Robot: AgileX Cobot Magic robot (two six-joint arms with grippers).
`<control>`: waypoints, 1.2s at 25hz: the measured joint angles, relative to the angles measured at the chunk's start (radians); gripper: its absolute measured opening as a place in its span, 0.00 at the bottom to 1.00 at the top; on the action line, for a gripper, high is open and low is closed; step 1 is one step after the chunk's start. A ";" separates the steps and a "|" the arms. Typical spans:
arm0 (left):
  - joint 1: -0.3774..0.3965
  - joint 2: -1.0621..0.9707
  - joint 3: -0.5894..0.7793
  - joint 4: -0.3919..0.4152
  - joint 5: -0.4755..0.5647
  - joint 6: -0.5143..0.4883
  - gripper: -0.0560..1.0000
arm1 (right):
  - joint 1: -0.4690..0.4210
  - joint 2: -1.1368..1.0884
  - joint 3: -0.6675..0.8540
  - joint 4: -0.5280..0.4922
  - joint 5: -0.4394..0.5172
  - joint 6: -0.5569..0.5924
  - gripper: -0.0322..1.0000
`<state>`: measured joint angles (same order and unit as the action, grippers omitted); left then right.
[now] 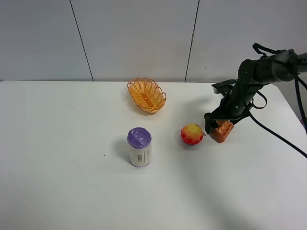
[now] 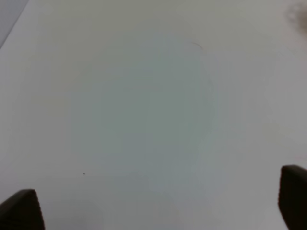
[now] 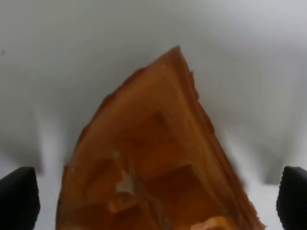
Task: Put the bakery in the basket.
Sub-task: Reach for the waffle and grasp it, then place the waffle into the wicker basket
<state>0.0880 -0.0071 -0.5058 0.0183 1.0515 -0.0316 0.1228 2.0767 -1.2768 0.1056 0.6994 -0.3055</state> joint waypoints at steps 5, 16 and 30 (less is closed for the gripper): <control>0.000 0.000 0.000 0.000 0.000 0.000 1.00 | 0.000 0.000 0.000 -0.005 0.031 0.000 0.80; 0.000 0.000 0.000 0.000 0.000 0.000 1.00 | 0.015 -0.035 -0.116 0.024 0.096 0.008 0.70; 0.000 0.000 0.000 0.000 0.000 0.000 1.00 | 0.283 0.120 -0.706 0.219 0.112 0.011 0.70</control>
<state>0.0880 -0.0071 -0.5058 0.0183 1.0515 -0.0316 0.4058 2.1971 -1.9827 0.3241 0.8111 -0.2941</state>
